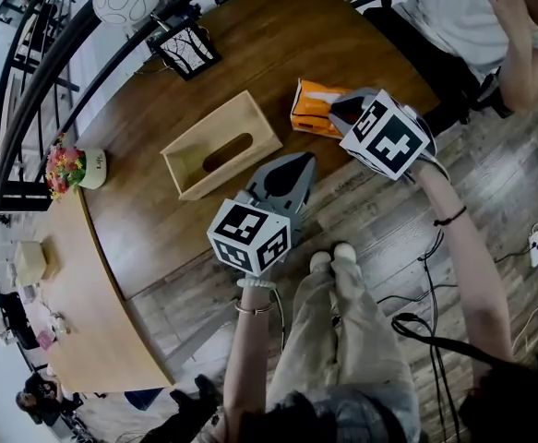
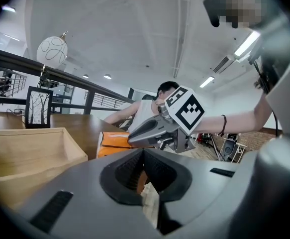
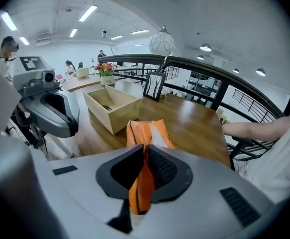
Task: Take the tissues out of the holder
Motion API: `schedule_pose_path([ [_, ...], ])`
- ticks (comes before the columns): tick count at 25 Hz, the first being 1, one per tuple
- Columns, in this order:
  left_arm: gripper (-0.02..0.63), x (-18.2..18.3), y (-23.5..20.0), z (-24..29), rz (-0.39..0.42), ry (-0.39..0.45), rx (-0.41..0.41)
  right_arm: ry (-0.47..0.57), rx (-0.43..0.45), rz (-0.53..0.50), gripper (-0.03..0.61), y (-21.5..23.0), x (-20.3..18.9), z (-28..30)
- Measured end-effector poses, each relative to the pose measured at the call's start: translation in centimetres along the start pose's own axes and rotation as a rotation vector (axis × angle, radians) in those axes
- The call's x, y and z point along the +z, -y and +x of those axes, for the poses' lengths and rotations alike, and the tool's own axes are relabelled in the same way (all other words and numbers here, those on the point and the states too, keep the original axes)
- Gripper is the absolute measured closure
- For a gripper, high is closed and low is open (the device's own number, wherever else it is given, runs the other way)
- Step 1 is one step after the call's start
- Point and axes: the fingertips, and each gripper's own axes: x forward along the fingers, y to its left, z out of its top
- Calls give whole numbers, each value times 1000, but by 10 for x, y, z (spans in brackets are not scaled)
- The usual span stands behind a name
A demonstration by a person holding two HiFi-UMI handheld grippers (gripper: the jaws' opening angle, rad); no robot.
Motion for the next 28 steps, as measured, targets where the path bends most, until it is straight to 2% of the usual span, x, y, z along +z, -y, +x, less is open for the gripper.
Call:
schedule_pose_path([
  [2, 606, 1, 1, -2, -5, 6, 3, 9, -6, 8, 552, -1, 0, -1],
  [4, 606, 3, 4, -5, -6, 14, 2, 16, -8, 18, 490, -2, 1, -2],
  [9, 606, 18, 9, -18, 0, 47, 8, 70, -67, 41, 484, 4, 10, -16],
  [11, 606, 25, 8, -27, 12, 64, 25, 142, -84, 105, 485, 1, 23, -34],
  [14, 606, 36, 6, -40, 30, 94, 47, 296, -65, 238, 485, -17, 45, -66],
  [18, 606, 51, 13, -61, 31, 131, 58, 383, -3, 333, 486, -51, 63, -91],
  [19, 606, 57, 13, -66, 36, 146, 66, 394, 10, 334, 490, -58, 68, -95],
  [21, 606, 66, 12, -77, 45, 177, 80, 415, 17, 326, 544, -70, 77, -102],
  [28, 606, 91, 7, -107, 89, 234, 102, 495, 9, 292, 566, -93, 111, -121],
])
